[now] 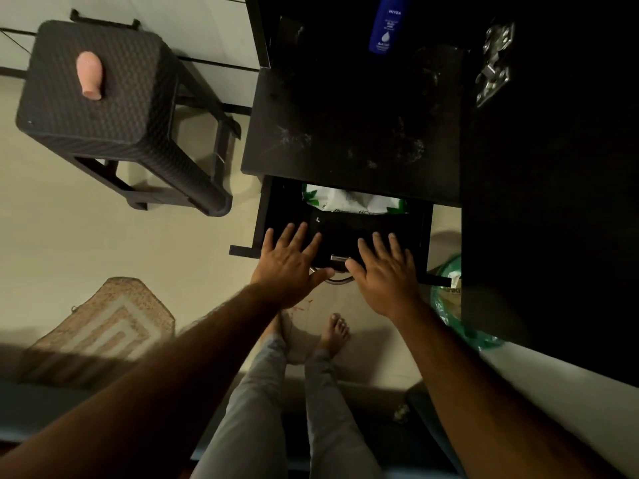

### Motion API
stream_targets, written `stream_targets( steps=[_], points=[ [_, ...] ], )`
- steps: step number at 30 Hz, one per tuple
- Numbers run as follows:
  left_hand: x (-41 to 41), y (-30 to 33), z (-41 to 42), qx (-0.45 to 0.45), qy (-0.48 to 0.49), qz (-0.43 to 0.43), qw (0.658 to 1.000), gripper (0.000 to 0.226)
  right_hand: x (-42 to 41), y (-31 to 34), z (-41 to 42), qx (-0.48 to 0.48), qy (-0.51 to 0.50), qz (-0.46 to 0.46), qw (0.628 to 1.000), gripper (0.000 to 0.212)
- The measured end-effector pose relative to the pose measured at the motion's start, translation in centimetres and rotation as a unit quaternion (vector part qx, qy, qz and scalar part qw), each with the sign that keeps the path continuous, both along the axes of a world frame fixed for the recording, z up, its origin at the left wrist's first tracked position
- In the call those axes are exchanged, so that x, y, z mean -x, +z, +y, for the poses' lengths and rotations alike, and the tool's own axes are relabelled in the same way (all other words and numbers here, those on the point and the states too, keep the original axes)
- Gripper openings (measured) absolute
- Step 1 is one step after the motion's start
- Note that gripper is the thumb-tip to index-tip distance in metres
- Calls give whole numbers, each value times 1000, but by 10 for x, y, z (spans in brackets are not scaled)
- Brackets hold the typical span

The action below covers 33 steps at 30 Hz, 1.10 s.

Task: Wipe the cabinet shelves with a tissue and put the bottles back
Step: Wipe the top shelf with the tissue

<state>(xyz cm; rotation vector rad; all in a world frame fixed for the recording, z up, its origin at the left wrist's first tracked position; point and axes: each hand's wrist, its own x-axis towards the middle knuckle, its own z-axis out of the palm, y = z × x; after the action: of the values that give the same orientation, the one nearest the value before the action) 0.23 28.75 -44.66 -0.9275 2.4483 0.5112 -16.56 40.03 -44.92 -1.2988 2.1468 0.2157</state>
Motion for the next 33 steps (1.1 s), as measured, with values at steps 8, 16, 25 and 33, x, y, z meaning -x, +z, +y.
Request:
stream_targets(
  steps=[8,16,25,33],
  points=[
    [-30,3,43,-41,14,-20,999,95,-31,10,41,-31,9,-15,999,65],
    [-22,17,33,-73,98,105,987,62,-25,21,29,84,-95,-59,990,45],
    [38,-6,-30,14,100,153,983,50,15,1,-69,146,-126,8,981,18],
    [38,-29,-33,10,134,163,977,48,5,-37,-90,93,-49,83,991,22]
  ],
)
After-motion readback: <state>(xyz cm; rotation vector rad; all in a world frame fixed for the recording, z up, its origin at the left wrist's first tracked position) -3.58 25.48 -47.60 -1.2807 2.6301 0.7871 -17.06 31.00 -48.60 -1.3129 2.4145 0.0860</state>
